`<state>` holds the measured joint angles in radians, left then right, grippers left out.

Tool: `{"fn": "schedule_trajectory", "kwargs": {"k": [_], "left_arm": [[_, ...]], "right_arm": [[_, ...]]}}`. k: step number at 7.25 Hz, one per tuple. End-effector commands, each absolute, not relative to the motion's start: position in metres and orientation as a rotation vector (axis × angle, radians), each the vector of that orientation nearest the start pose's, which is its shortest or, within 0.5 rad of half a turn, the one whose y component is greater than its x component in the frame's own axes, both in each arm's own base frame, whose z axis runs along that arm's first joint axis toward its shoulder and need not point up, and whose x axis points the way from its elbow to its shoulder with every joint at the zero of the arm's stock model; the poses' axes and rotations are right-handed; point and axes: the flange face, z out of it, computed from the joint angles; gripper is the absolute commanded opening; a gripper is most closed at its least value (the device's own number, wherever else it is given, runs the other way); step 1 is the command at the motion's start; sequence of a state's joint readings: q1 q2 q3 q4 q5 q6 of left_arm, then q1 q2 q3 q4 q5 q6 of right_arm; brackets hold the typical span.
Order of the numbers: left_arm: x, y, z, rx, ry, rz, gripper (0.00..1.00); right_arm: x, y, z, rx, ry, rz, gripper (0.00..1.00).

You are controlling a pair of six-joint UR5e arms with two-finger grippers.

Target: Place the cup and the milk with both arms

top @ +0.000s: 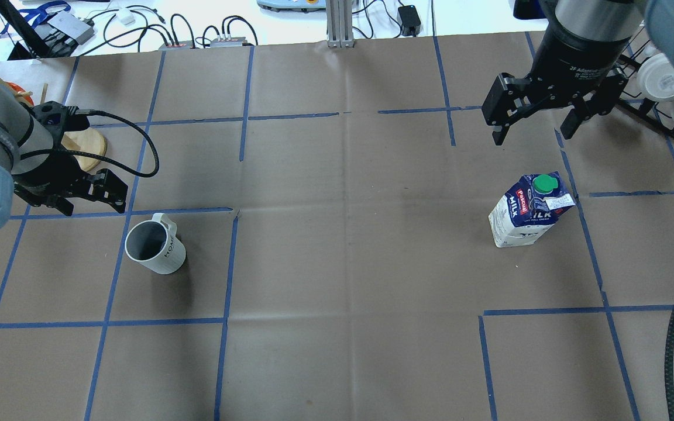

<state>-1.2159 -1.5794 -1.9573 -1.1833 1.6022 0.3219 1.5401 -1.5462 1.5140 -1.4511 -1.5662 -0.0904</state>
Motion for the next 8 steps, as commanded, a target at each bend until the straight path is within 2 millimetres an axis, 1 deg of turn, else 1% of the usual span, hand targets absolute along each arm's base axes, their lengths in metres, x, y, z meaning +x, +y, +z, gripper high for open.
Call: {"fn": "schedule_trajectory", "kwargs": {"k": [1, 2, 3, 4, 7, 8], "left_arm": [[0.051, -0.505, 0.285, -0.039, 3.129, -0.003, 0.99], [0.048, -0.499, 0.275, -0.034, 3.137, 0.030, 0.99], [0.043, -0.488, 0.259, -0.036, 3.149, 0.077, 0.99], [0.040, -0.480, 0.249, -0.043, 3.155, 0.109, 0.99], [0.040, -0.479, 0.241, -0.041, 3.160, 0.137, 0.98], [0.040, -0.480, 0.241, -0.043, 3.158, 0.136, 0.60]], "right_arm": [[0.119, -0.497, 0.492, -0.093, 3.127, 0.136, 1.00], [0.119, -0.497, 0.492, -0.093, 3.127, 0.136, 1.00], [0.119, -0.497, 0.492, -0.091, 3.127, 0.136, 1.00], [0.119, -0.497, 0.492, -0.093, 3.127, 0.136, 1.00], [0.117, -0.498, 0.491, -0.091, 3.127, 0.141, 1.00], [0.117, -0.498, 0.491, -0.091, 3.128, 0.141, 1.00]]}}
